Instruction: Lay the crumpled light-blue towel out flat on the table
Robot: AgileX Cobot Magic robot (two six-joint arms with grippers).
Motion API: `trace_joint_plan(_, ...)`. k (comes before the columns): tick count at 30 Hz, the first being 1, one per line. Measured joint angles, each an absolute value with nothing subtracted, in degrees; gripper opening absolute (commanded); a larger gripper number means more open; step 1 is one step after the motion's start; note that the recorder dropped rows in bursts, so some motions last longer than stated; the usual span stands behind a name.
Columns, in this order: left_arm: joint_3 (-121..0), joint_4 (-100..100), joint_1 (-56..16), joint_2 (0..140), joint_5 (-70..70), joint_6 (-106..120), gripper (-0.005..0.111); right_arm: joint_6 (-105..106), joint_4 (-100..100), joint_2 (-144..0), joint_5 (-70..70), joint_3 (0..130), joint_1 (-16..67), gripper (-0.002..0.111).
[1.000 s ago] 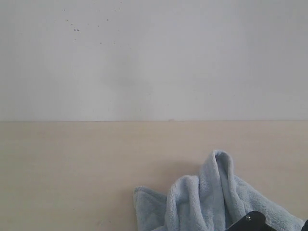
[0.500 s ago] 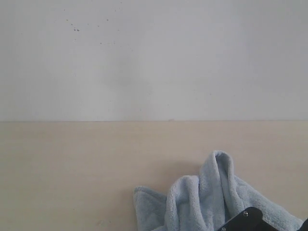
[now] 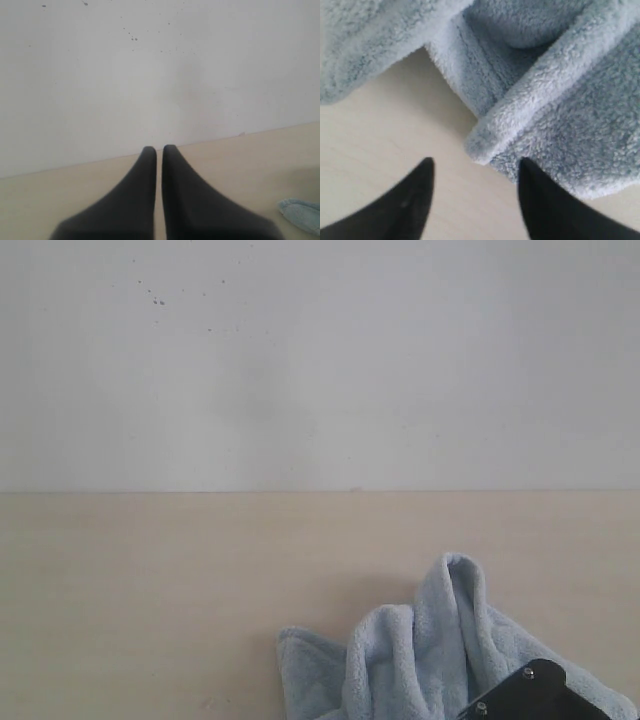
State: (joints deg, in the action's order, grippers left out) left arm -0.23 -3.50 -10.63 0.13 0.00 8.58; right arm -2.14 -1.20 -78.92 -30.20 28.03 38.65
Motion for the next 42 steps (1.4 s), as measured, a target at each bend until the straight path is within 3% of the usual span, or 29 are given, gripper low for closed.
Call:
trace_joint_plan(12, -0.2, -3.5, -10.6, 0.1, 0.0, 8.6, 0.004, -2.1, -0.5, -86.7, -25.3, 28.0, 39.9, 0.060)
trace_joint_plan(13, -0.2, -3.5, -10.6, 0.1, 0.0, 8.6, 0.004, -2.1, -0.4, -88.1, -24.9, 28.0, 39.9, 0.056)
trace_joint_plan(14, -0.2, -3.5, -10.6, 0.1, 0.0, 8.6, 0.004, -2.0, -0.3, -88.5, -24.6, 28.0, 39.9, 0.042)
trace_joint_plan(16, -0.2, -3.5, -10.6, 0.1, 0.0, 8.6, 0.004, -2.0, 0.4, -88.9, -24.5, 28.1, 39.9, 0.025)
trace_joint_plan(19, -0.2, -3.5, -10.6, 0.1, 0.0, 8.6, 0.004, -2.0, 0.8, -89.1, -24.4, 28.1, 39.9, 0.017)
trace_joint_plan(25, -0.2, -3.5, -10.6, 0.1, 0.0, 8.6, 0.004, -2.3, 1.0, -87.9, -25.3, 28.1, 39.9, 0.014)
trace_joint_plan(42, -0.2, -3.5, -10.6, 0.1, 0.0, 8.6, 0.004, -11.1, 11.0, -56.3, -41.1, 28.0, 39.9, 0.010)
